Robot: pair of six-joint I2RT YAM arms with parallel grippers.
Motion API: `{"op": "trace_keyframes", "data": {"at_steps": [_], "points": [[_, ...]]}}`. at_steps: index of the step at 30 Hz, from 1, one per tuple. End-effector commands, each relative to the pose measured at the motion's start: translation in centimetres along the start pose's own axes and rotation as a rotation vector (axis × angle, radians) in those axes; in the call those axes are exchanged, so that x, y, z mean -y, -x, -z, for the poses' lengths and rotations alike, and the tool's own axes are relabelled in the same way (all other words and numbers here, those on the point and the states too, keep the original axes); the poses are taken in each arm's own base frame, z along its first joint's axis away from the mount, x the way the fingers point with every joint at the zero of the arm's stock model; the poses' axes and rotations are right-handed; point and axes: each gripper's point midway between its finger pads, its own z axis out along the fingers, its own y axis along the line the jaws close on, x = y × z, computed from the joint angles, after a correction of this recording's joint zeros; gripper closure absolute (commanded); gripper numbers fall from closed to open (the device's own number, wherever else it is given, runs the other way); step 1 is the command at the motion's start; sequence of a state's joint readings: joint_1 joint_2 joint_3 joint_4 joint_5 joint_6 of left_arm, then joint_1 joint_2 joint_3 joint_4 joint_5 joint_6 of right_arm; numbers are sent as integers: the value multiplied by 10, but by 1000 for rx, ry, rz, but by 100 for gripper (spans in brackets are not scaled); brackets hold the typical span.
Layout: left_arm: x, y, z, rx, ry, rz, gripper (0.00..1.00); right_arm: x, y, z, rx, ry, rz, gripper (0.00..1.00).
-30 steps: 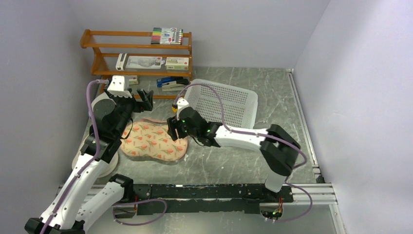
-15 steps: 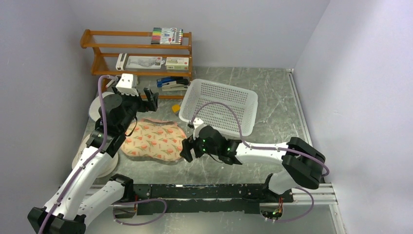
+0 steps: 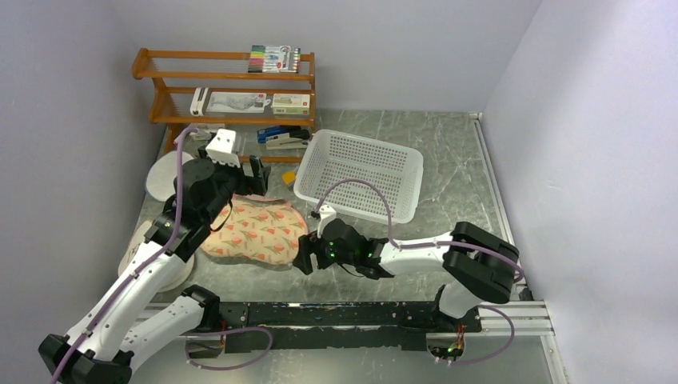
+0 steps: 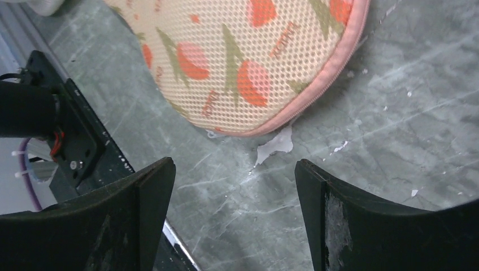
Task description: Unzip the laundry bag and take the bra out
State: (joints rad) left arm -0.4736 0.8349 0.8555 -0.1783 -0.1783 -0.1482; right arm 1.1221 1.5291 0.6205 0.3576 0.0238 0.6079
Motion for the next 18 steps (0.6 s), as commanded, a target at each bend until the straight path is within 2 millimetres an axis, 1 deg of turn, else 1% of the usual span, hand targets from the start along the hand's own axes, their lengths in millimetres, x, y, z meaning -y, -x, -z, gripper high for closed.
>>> {"op": "trace_keyframes", "data": {"at_steps": [1, 4, 6, 7, 10, 12, 15, 18], "points": [[26, -28, 21, -163, -130, 90, 1, 1, 4, -12, 34, -17, -96, 21], [37, -51, 41, -226, -206, 133, 1, 6, 3, -18, 44, -49, -144, 21], [34, -63, 51, -237, -197, 150, 1, 10, 3, -23, 54, -71, -172, 21], [31, -65, 53, -219, -182, 156, 1, 11, 3, -25, 58, -78, -187, 22], [27, -50, 62, -153, -178, 148, 1, 11, 5, -28, 87, -77, -237, 23], [26, -49, 61, -127, -172, 154, 1, 8, 7, -30, 101, -56, -266, 28], [34, -47, 63, -133, -221, 151, 1, 4, 9, -33, 120, -26, -290, 38], [37, -48, 62, -146, -236, 140, 1, 1, 9, -36, 129, -4, -320, 43]]}}
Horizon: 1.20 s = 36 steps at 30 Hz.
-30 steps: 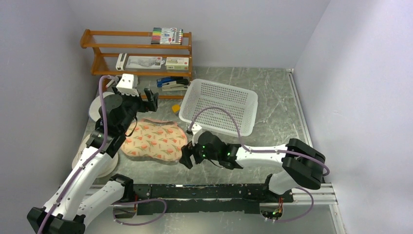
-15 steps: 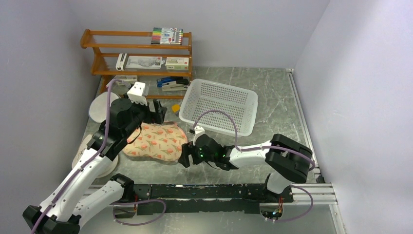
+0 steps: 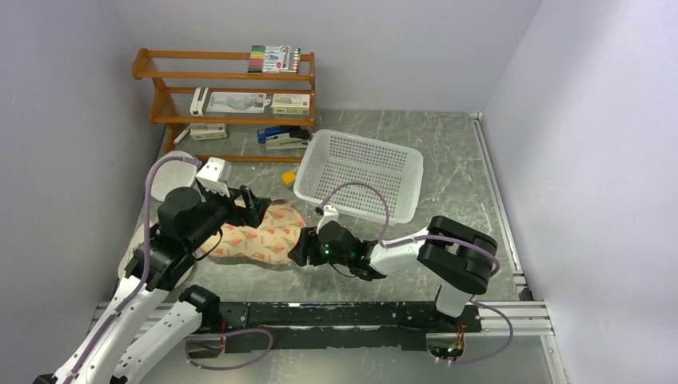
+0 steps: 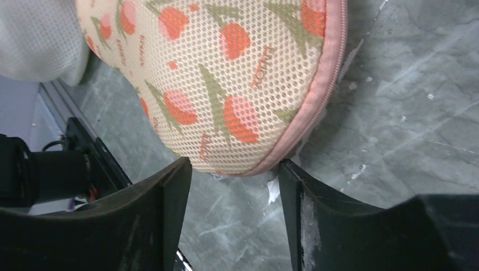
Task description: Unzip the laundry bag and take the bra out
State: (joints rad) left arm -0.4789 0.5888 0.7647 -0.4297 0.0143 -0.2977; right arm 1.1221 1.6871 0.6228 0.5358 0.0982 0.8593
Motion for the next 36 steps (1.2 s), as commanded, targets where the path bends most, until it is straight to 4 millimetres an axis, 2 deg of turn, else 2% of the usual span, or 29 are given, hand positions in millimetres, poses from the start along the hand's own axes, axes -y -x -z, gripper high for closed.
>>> {"op": "trace_keyframes", "data": {"at_steps": [1, 6, 9, 13, 18, 23, 28, 36], "points": [[10, -2, -3, -16, -56, -3, 1, -12, 10, -7, 59, 58, -81, 44], [11, -1, -1, -6, -64, -5, 1, -23, 11, -13, 63, 109, -132, 52], [14, -2, 0, -10, -80, -6, 1, -20, 11, -16, 66, 94, -168, 62], [17, -2, 2, -1, -96, -9, 1, -18, 10, -19, 73, 92, -195, 66], [15, -3, 1, -4, -88, -10, 1, -13, 18, -18, 79, 106, -237, 86], [12, -3, 0, -8, -72, -6, 1, -10, 29, -2, 113, 110, -213, 93], [16, -10, -7, -38, -98, -10, 1, 12, 42, 19, 122, 67, -191, 100], [33, -47, -35, -212, -203, -31, 1, 33, 52, 60, 147, 98, -222, 100]]}}
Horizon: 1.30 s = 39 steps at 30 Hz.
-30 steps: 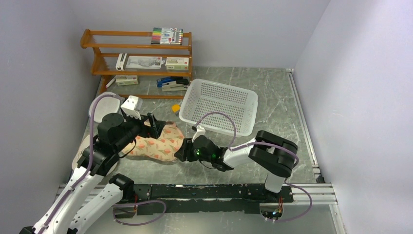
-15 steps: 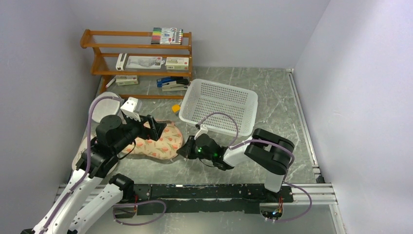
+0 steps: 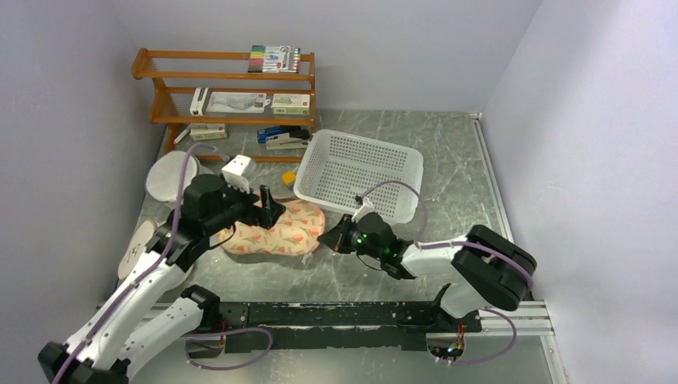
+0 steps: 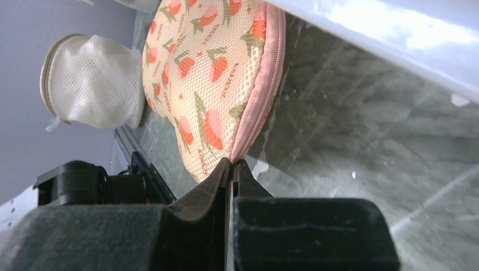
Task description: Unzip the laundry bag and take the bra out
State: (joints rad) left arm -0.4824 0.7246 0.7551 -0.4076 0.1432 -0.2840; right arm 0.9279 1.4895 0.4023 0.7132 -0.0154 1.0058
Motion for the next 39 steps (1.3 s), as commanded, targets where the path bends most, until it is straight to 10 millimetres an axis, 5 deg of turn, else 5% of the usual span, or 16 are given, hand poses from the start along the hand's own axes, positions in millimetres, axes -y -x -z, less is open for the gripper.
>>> {"op": "trace_keyframes", "data": {"at_steps": [1, 4, 11, 17, 21, 25, 39], "points": [[22, -18, -17, -77, -122, -36, 0, 4, 8, 19, 10, 16, 16, 100], [32, -31, -25, -122, -131, -70, 11, 11, 19, 29, 31, 12, -2, 100], [54, -69, -28, -229, -35, -303, 8, 12, 27, 38, 47, 39, -20, 100], [104, -90, -27, -168, -122, -718, 3, 5, 33, 39, 55, 70, -15, 100], [103, -91, -29, -174, -50, -940, 11, 1, 35, 41, 56, 86, -19, 100], [97, -113, -35, -191, -75, -1058, 13, -2, 38, 43, 63, 95, -22, 100], [88, -140, -61, -252, 24, -1118, 39, -11, 36, 38, 37, 141, -21, 100]]}}
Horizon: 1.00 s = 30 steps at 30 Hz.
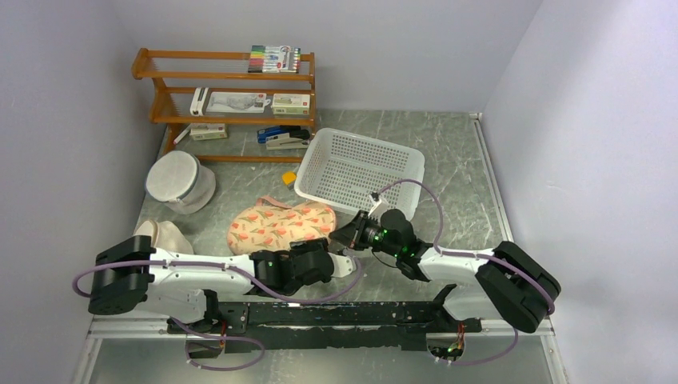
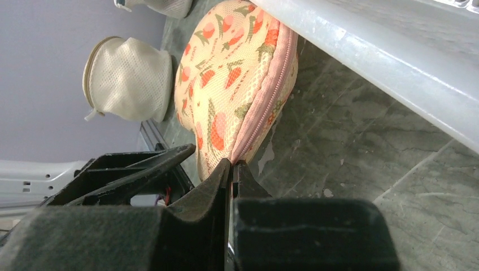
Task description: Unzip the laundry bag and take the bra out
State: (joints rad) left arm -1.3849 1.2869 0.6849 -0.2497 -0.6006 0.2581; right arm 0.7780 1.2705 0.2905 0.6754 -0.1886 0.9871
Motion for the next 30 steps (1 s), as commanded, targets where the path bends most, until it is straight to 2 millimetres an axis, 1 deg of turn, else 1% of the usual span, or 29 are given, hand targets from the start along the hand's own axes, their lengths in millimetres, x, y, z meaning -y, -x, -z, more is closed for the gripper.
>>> {"op": "trace_keyframes", "data": {"at_steps": [1, 5, 8, 11, 13, 14, 17, 19, 23, 24, 26, 28, 30], "points": [[-14, 13, 0, 22, 78, 31, 41, -16, 9, -4, 17, 70, 1, 100], [-17, 16, 5, 28, 75, 60, 55, -22, 10, -2, 19, 97, 16, 100], [-12, 22, 10, 57, 27, 84, 66, -20, 15, 0, 32, 68, 49, 100], [-9, 26, 13, 78, -14, 113, 73, -23, 19, 2, 42, 68, 94, 100], [-8, 28, 15, 86, -35, 123, 79, -23, 21, 3, 46, 65, 118, 100], [-9, 29, 17, 86, -36, 128, 82, -23, 21, 4, 48, 64, 128, 98], [-10, 29, 21, 94, -48, 143, 93, -23, 22, 8, 61, 70, 177, 91], [-6, 30, 25, 106, -79, 156, 93, -24, 25, 13, 77, 79, 241, 80], [-6, 36, 33, 143, -124, 211, 93, -30, 34, 24, 119, 97, 396, 49], [-8, 38, 34, 152, -122, 234, 93, -30, 36, 27, 123, 92, 427, 45], [-17, 37, 35, 156, -104, 287, 93, -27, 38, 32, 133, 72, 479, 41], [-25, 37, 37, 156, -89, 326, 93, -23, 38, 36, 146, 39, 498, 41], [-31, 36, 38, 156, -83, 362, 93, -20, 33, 38, 151, 24, 511, 42]]}}
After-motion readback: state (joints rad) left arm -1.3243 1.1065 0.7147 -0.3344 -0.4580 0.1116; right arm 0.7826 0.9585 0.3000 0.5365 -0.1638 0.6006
